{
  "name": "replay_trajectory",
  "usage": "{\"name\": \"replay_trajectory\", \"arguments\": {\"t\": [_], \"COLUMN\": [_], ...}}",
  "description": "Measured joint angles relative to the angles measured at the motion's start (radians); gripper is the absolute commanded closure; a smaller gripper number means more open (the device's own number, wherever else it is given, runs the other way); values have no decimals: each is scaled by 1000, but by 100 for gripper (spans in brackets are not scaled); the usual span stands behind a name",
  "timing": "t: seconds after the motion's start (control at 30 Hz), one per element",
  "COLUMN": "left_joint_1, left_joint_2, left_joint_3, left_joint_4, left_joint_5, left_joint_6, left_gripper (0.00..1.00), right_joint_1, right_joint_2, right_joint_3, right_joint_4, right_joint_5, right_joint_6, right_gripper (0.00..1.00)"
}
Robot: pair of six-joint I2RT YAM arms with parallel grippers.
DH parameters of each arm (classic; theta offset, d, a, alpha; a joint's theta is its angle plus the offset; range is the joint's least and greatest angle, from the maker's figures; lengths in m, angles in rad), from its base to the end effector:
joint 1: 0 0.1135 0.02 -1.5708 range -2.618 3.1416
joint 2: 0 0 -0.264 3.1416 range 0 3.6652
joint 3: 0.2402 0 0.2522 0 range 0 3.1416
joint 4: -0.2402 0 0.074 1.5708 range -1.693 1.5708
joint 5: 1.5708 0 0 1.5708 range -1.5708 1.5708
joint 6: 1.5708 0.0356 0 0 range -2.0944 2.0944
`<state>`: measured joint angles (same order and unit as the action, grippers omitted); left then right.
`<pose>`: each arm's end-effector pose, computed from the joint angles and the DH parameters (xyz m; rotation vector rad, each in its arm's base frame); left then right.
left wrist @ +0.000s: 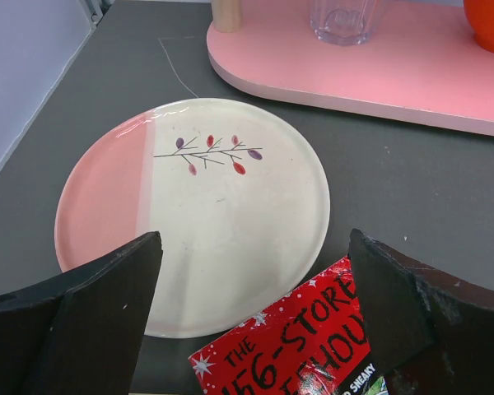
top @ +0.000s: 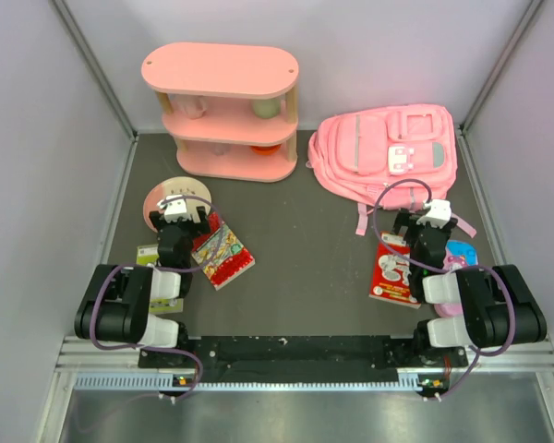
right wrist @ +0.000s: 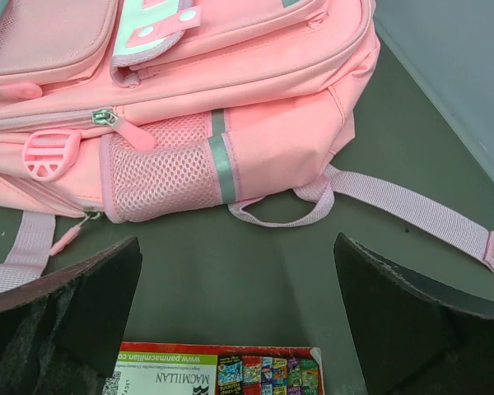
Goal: Pack the student bag
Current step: Unzip the student bag at the center of the board.
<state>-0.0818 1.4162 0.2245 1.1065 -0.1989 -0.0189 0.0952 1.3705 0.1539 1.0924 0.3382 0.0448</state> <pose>0.2340 -0.0121 0.1597 -0.0991 1.6521 0.0881 0.2156 0.0087 0.1500 0.2099 1.6781 -0.1815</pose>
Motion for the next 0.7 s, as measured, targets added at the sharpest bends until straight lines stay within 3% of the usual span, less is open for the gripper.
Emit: {"name": "replay_trajectory", "arguments": {"t": [0.4, 0.53, 0.6, 0.67, 0.7], "left_joint_1": [0, -10, -13, -13, -13], "left_joint_2": [0, -89, -223, -380, -395], "left_joint_3": [0, -1, 24, 136, 156], "left_joint_4": [1, -85, -249, -518, -547], "left_joint_5": [0, -50, -81, -112, -114], "left_joint_6": [0, -7, -49, -140, -153], "left_gripper": [1, 1, 1, 1, 1], "right_joint_1": [0, 0, 0, 0, 0], "right_joint_2": [-29, -195, -262, -300, -318], "right_joint_3": [3, 103, 236, 370, 420], "right_joint_4": [-47, -364, -605, -785, -856], "right_joint_5": [3, 24, 38, 35, 34], "right_joint_6": [0, 51, 136, 224, 263], "right_gripper": [1, 1, 1, 1, 1]}}
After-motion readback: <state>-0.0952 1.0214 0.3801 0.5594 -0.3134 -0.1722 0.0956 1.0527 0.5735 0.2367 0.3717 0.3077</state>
